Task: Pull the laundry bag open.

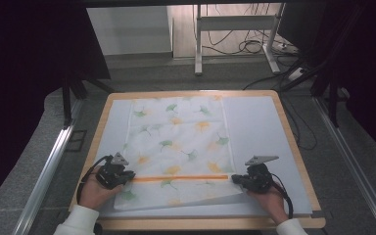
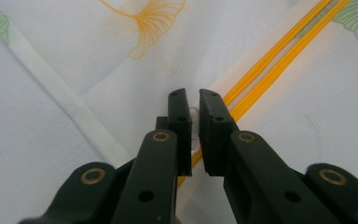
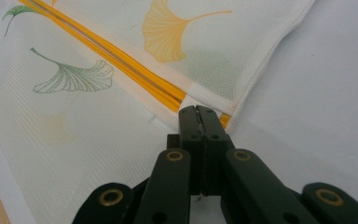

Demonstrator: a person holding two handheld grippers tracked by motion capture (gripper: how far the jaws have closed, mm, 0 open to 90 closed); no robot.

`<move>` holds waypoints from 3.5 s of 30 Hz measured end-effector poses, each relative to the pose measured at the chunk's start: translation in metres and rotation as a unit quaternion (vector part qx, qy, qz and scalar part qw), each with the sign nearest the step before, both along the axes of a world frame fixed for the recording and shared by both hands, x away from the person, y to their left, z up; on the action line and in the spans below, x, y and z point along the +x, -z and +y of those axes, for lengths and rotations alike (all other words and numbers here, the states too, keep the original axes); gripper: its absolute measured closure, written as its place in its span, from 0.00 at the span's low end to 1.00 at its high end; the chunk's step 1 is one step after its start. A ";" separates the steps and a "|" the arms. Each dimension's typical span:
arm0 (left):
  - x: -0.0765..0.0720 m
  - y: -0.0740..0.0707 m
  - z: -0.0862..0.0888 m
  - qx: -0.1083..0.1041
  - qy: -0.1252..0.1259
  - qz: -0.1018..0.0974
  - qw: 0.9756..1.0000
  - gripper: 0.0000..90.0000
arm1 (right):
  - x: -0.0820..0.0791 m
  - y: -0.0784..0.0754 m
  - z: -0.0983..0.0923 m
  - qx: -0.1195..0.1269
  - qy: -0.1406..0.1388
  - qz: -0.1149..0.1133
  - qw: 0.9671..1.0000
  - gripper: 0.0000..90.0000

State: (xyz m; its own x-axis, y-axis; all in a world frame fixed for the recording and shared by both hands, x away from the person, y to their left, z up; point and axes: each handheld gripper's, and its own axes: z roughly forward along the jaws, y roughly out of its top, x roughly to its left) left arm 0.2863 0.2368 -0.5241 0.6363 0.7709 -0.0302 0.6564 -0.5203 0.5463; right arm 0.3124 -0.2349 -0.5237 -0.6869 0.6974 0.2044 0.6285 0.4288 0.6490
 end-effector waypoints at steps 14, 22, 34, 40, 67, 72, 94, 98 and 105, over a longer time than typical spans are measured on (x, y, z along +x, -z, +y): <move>-0.002 0.000 0.010 -0.005 -0.014 0.004 1.000 0.94 | 0.000 0.000 0.000 -0.003 -0.002 -0.001 1.000 1.00; -0.003 0.000 0.017 0.001 -0.024 0.003 1.000 0.94 | 0.000 0.000 0.001 -0.003 -0.001 0.000 1.000 1.00; -0.006 -0.002 0.020 0.013 -0.025 -0.003 1.000 0.94 | 0.000 -0.001 0.001 -0.006 -0.002 0.000 1.000 1.00; -0.005 -0.002 0.021 0.011 -0.023 -0.002 1.000 0.94 | 0.000 -0.001 0.001 -0.006 -0.001 0.000 1.000 1.00; -0.012 -0.018 0.007 -0.073 -0.022 -0.096 0.992 0.72 | -0.010 -0.009 -0.001 0.002 -0.018 -0.062 0.998 0.96; -0.015 -0.026 0.002 -0.111 -0.028 -0.116 0.987 0.63 | -0.012 -0.015 -0.006 0.014 -0.016 -0.074 0.997 0.97; -0.008 -0.022 0.043 -0.131 -0.104 -0.117 0.979 0.48 | -0.011 -0.022 -0.067 0.035 0.087 -0.110 0.990 0.48; -0.008 -0.022 0.044 -0.133 -0.103 -0.115 0.979 0.49 | -0.011 -0.022 -0.064 0.031 0.085 -0.106 0.990 0.46; -0.008 -0.022 0.042 -0.127 -0.101 -0.114 0.980 0.49 | -0.011 -0.020 -0.061 0.020 0.084 -0.102 0.991 0.44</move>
State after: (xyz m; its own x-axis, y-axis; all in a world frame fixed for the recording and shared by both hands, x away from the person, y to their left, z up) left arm 0.2782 0.2788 -0.5025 0.4838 0.8680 -0.1118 0.5782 -0.2211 0.7854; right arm 0.3014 -0.2960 -0.5038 -0.5921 0.7993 0.1029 0.5421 0.3006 0.7847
